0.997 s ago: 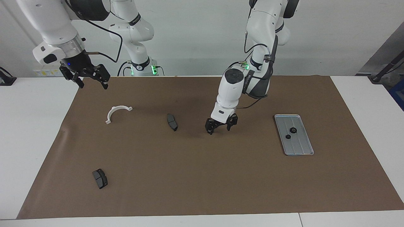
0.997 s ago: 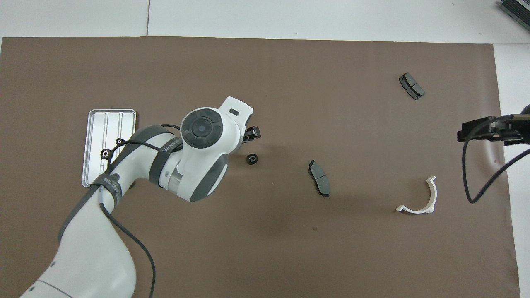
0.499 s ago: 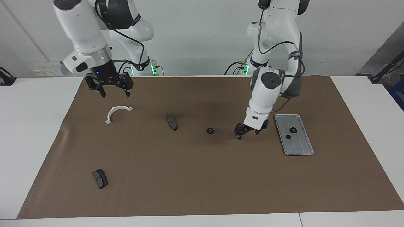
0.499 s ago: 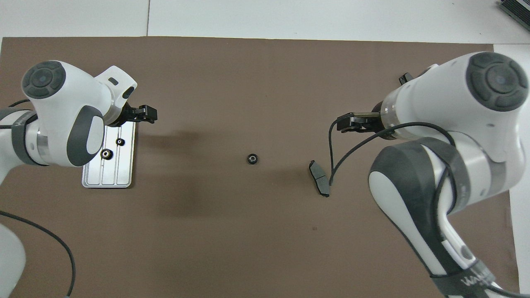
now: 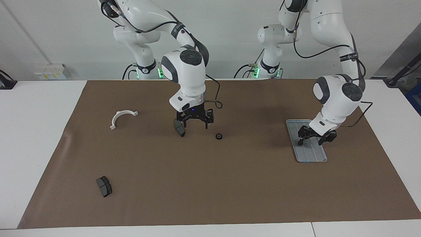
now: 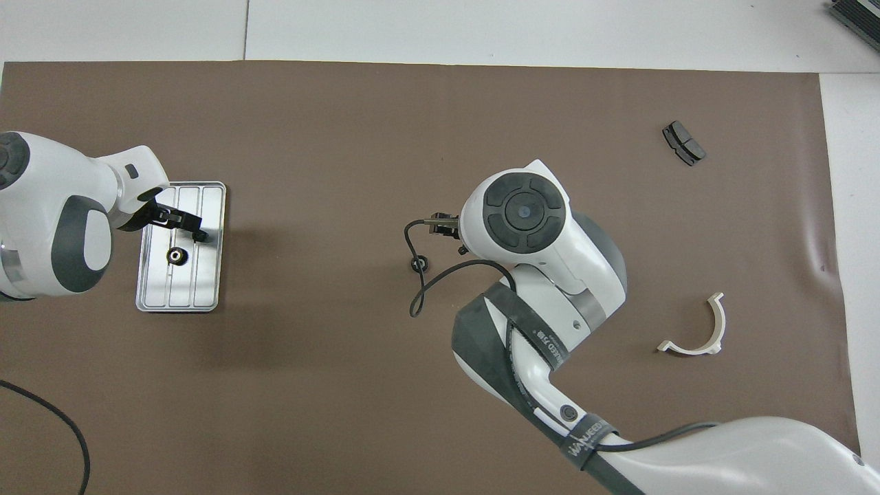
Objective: Place bearing gear from tray to pile
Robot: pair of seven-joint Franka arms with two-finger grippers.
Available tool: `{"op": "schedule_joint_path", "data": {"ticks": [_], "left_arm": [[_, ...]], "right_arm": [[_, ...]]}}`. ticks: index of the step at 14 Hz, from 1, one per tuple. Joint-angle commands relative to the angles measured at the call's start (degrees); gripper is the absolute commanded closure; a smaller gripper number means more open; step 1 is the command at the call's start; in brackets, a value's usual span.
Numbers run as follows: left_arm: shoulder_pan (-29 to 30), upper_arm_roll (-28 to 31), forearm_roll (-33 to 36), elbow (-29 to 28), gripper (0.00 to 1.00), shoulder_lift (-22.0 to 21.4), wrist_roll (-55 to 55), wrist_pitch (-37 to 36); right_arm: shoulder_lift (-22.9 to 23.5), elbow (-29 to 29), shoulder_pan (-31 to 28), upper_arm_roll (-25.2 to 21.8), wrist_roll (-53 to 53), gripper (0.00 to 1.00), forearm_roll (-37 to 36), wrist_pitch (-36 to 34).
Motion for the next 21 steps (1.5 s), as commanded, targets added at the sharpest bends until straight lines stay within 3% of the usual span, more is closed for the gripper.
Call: {"op": "schedule_joint_path", "data": {"ticks": [1,3,5,12,13,17,18,20,21], "left_arm": [[0.55,-0.62,0.69,-4.98,0.3,-2.63,3.06,3.45],[-0.06,-0.62,0.69,-5.6,0.36,-2.54,3.06,3.8],[-0.5,-0.7,0.69,-5.86,0.37,-2.46,2.8,3.89],[-1.38,-0.7,0.69,-9.99,0.43,-2.54,2.71,8.37],[-1.38,-0.7,0.69,-9.99,0.47,-2.54,2.8,8.37],[-1.38,-0.7,0.69,-9.91,0.81,-2.54,2.88,8.02],[-1.29,-0.7,0.69,-9.91,0.88,-2.54,2.88,8.02],[-1.29,-0.7,0.69,-9.64,1.0,-2.54,2.88,7.85],[-1.29,-0.7,0.69,-9.29,1.0,-2.37,2.88,7.76]], "right_arm": [[4.71,1.97,0.71,1.64,5.04,0.0,-2.82,3.51],[8.66,1.98,2.65,2.25,9.34,0.0,-9.91,3.69],[12.97,2.15,2.65,5.76,14.53,0.0,-16.51,3.69],[15.45,1.27,3.44,6.04,14.9,0.0,-17.77,7.21],[15.45,1.01,3.44,6.04,14.82,0.01,-17.77,7.12],[15.45,-0.31,3.62,6.13,14.38,0.33,-17.68,6.68],[15.45,-0.31,3.62,6.13,14.38,0.38,-17.68,6.68],[15.45,-0.31,3.62,6.13,14.38,0.38,-17.68,6.94],[15.45,-0.31,3.62,6.13,14.38,0.38,-17.68,7.03]]}}
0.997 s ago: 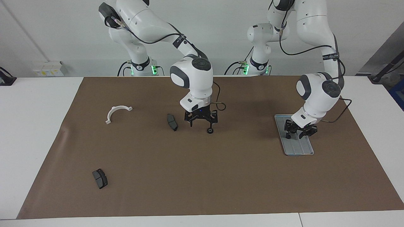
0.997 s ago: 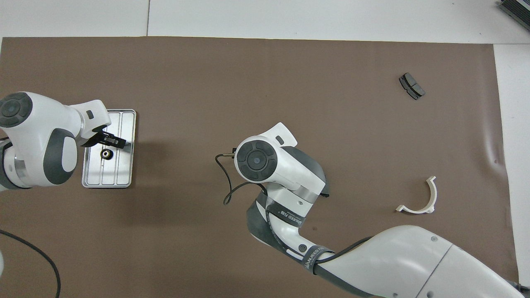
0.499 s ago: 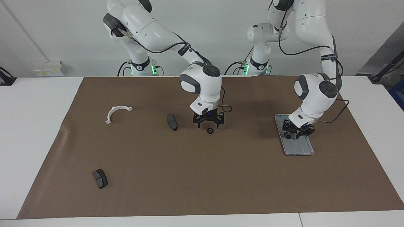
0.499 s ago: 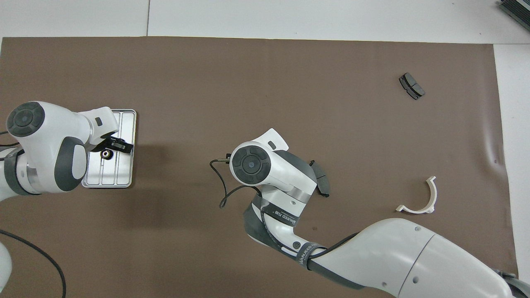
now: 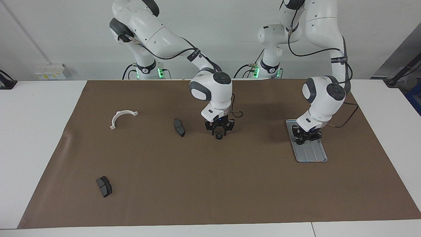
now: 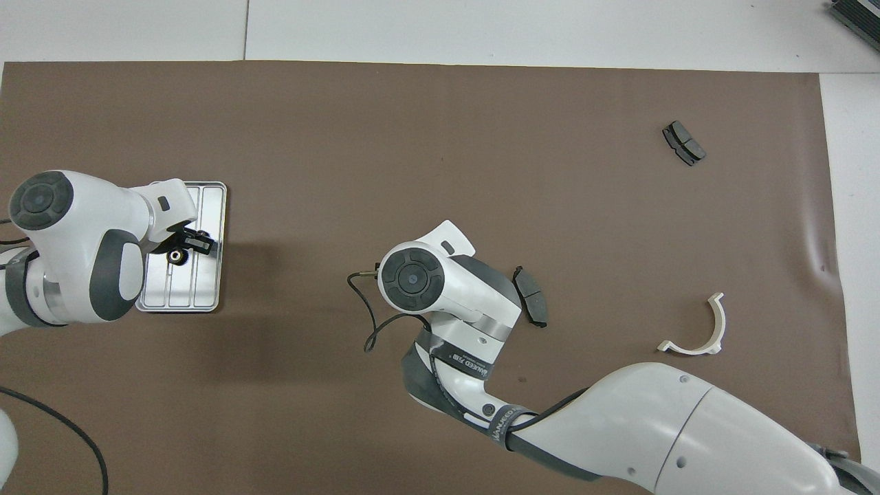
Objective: Place bearing gear from tray to pile
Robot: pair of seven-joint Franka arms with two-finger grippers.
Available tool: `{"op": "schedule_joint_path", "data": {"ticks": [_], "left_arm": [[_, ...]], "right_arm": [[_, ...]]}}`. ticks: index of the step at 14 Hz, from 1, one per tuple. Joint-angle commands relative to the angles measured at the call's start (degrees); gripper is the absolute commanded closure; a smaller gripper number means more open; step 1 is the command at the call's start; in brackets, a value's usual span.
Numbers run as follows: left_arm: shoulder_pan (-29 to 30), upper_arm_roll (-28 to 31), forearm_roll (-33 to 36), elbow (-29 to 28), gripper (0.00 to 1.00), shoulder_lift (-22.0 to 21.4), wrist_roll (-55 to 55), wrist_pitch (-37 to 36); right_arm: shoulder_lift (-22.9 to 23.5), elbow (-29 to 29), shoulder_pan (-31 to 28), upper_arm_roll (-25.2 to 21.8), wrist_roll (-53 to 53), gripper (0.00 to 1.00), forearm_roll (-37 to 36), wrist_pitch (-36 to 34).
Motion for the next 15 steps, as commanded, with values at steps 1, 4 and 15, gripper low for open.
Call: {"op": "schedule_joint_path", "data": {"ticks": [1,4,15], "left_arm": [[-0.43,0.73,0.69,-1.35,1.0,-0.59,0.49,1.2],[-0.43,0.73,0.43,2.32,1.0,0.11,0.05,-1.51],[-14.2,0.46,0.17,7.44,1.0,0.82,-35.67,-5.22]], "right_arm": [[0.47,-0.3,-0.87,1.04,0.23,0.4,-1.88,0.5],[0.38,-0.56,-0.87,1.04,0.31,0.83,-1.97,0.5],[-12.52,0.67,-6.92,-1.49,-10.71,1.0,8.28,-6.62]]}}
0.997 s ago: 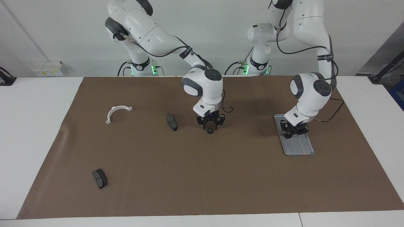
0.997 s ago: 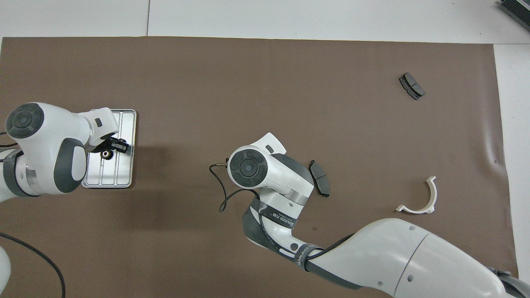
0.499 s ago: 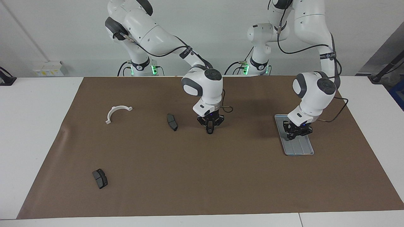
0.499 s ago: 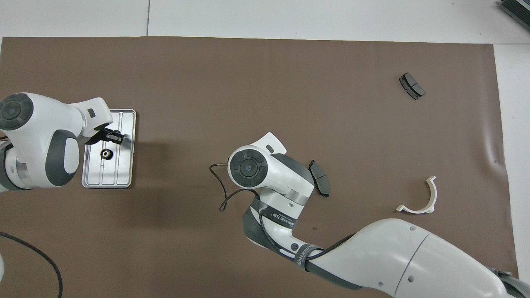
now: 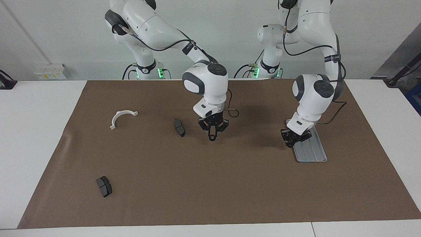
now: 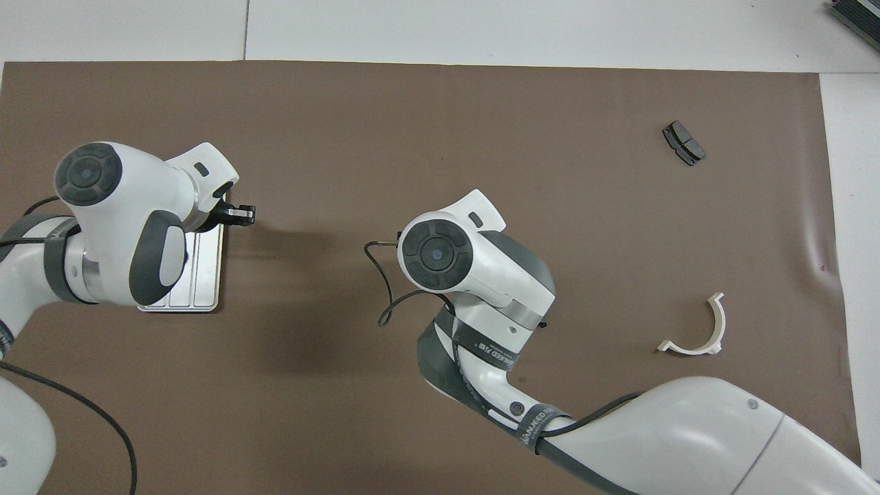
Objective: Place bearing gear from tray to pile
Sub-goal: 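Place the gear by the brake pads while the left gripper carries another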
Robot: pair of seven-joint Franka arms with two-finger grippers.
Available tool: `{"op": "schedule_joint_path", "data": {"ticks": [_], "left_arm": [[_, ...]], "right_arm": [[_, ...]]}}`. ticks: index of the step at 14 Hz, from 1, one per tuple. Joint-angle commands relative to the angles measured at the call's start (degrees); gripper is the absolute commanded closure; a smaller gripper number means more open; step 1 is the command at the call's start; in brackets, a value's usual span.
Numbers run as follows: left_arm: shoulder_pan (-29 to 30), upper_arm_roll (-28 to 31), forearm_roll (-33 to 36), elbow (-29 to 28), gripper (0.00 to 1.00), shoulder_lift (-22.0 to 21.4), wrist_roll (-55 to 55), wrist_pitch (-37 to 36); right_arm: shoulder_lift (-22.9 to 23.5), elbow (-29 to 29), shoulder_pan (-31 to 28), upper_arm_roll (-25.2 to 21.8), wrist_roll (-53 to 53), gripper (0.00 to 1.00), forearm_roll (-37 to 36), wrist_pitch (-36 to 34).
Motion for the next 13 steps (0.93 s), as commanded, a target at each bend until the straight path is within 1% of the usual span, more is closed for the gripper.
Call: {"op": "schedule_joint_path", "data": {"ticks": [1,3,5,6,8,9,11,12,13], "left_arm": [[-7.33,0.84,0.2,1.18,1.0,0.35,-14.26,-1.48],[-12.69,0.75,0.11,1.18,1.0,0.26,-22.73,-1.47],[-17.35,0.75,-0.15,1.01,1.0,0.08,-27.93,-1.47],[-19.64,0.84,-0.16,1.0,1.0,0.08,-29.86,-1.47],[-23.6,0.84,-0.16,0.83,0.99,0.43,-32.6,-0.77],[-24.92,0.84,-0.16,0.74,0.93,0.52,-32.78,-0.51],[-26.42,0.84,-0.16,0.57,0.66,0.61,-32.78,0.54],[-26.95,0.84,-0.16,0.48,0.46,0.61,-32.78,1.24],[-26.96,0.84,-0.16,0.56,0.21,0.61,-32.78,1.25]], "right_arm": [[-7.25,-1.77,-2.84,-4.83,-12.13,1.0,9.94,-2.26],[-11.04,-1.86,-2.75,-12.47,-26.62,1.0,19.0,-5.68],[-12.37,-2.82,-2.75,-18.72,-36.58,1.0,22.98,-6.75],[-12.98,-4.57,-2.84,-21.88,-41.84,1.0,24.13,-5.8],[-13.69,-9.13,-2.75,-29.18,-54.23,1.0,29.3,-2.47],[-13.6,-11.42,-2.84,-31.47,-58.03,1.0,31.76,0.16],[-13.34,-14.51,-2.84,-35.26,-65.58,1.0,32.49,3.52],[-12.82,-14.95,-2.93,-36.84,-69.46,1.0,32.58,3.79],[-12.81,-16.26,-2.93,-38.68,-71.76,1.0,32.66,5.36]]}}
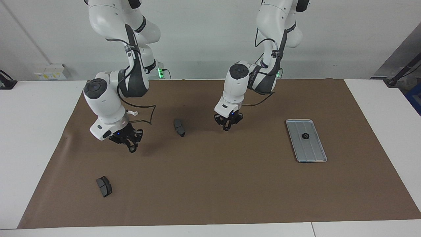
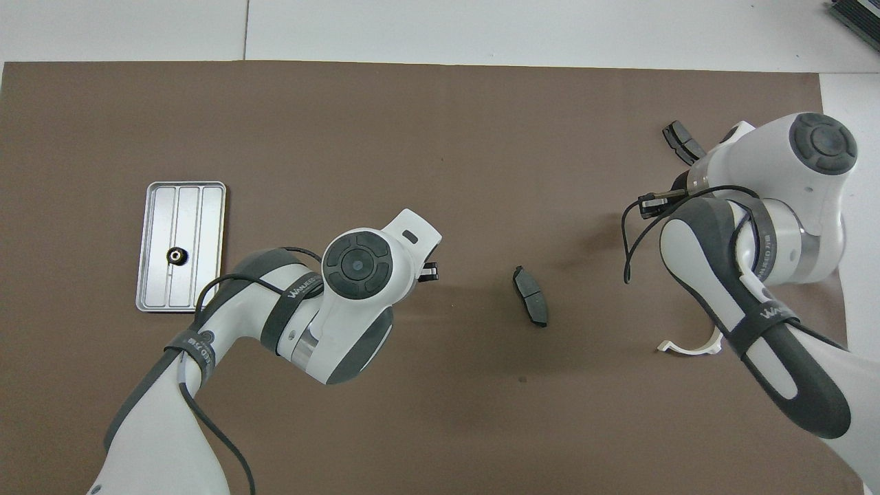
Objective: Place bearing gear from tray to pile
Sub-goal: 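Place the gear by the brake pads while the left gripper carries another, then release the second gear at mid-table with the left gripper and withdraw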
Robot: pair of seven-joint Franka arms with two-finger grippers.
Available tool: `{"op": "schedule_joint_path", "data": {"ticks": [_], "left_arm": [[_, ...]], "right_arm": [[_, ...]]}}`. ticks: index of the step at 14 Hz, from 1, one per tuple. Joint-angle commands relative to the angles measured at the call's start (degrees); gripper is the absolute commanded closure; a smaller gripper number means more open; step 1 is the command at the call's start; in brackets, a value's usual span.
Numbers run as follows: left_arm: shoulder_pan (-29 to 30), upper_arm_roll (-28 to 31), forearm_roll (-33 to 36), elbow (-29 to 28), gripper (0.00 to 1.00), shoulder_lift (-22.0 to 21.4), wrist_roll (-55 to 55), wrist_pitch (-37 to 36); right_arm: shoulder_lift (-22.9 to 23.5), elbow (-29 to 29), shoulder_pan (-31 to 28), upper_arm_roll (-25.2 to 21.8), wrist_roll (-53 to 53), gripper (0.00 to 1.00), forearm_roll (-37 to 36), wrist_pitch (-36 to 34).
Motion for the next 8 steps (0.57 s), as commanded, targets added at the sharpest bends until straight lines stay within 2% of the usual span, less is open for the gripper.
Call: {"op": "schedule_joint_path", "data": {"ticks": [1,2,5,8], "left_arm": [[-1.07,1.06,-0.14,0.4,0.09,0.36,-0.3,0.55],[-0.98,1.06,-0.14,0.4,0.0,0.36,-0.3,0.2],[2.6,1.58,-0.05,0.83,0.0,-0.25,0.66,-1.47],[13.22,1.49,0.21,1.88,0.02,-1.04,8.88,-2.61]], "right_arm": [[-1.3,-4.78,0.18,-3.15,-6.4,1.0,1.69,5.05],[-1.13,-6.01,0.09,-3.6,-7.55,1.0,1.69,7.77],[-0.08,-7.34,-0.26,-4.04,-7.91,1.0,2.21,9.55],[0.54,-8.66,-0.35,-4.39,-8.0,1.0,2.92,12.18]]}}
